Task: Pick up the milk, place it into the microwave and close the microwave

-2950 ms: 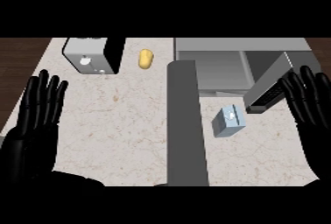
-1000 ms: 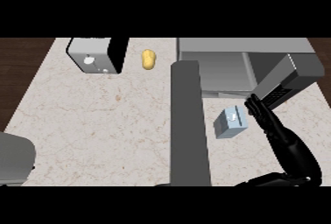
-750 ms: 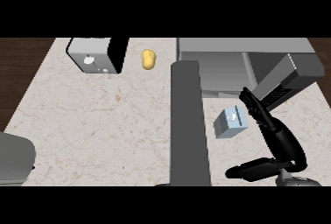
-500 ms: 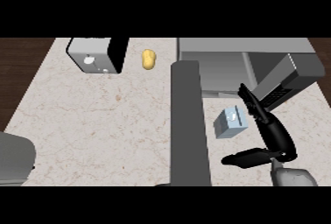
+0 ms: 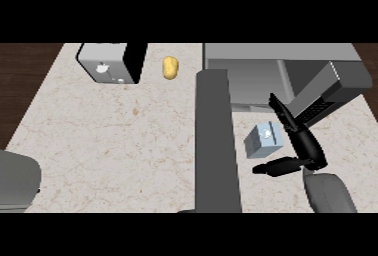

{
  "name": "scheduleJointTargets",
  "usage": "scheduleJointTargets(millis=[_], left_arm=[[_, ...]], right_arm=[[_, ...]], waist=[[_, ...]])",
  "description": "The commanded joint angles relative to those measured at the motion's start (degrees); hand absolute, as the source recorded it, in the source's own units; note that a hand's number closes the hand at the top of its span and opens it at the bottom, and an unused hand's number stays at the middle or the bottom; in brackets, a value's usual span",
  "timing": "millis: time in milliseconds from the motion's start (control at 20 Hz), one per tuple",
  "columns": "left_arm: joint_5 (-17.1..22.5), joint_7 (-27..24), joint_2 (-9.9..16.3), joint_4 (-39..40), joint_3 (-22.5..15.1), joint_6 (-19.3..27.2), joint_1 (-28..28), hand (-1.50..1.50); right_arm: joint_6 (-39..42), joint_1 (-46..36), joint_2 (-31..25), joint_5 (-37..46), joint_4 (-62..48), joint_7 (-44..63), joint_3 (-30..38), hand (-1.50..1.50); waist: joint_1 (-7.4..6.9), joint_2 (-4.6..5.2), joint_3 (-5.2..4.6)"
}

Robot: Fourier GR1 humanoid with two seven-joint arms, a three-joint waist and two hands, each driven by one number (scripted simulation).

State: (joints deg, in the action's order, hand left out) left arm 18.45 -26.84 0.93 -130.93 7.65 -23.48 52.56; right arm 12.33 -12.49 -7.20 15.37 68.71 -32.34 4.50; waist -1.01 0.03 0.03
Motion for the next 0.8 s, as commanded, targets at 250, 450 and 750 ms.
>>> scheduleJointTargets(millis=[250,450,750], left_arm=[[1.7,-1.7,-0.5,2.8,4.1,-3.3,0.4,-1.5],[1.2,1.8,-0.9,-2.4,-0.1,-0.6,1.9,-1.5],[1.5,1.0,-0.9,-0.5,2.0,-2.1,0.5,-1.5]], right_arm=[[1.6,-3.8,-2.0,1.8,-16.1,-10.7,0.2,-1.5],[-2.1,-3.9,-0.8,4.6,-19.3,-13.1,-1.1,-1.5],[-9.9,-9.3,-0.7,8.0,-32.2,-20.5,0.4,-1.5]], waist=[[0.13,0.0,0.0],[0.26,-0.01,0.01],[-0.04,0.14,0.04]])
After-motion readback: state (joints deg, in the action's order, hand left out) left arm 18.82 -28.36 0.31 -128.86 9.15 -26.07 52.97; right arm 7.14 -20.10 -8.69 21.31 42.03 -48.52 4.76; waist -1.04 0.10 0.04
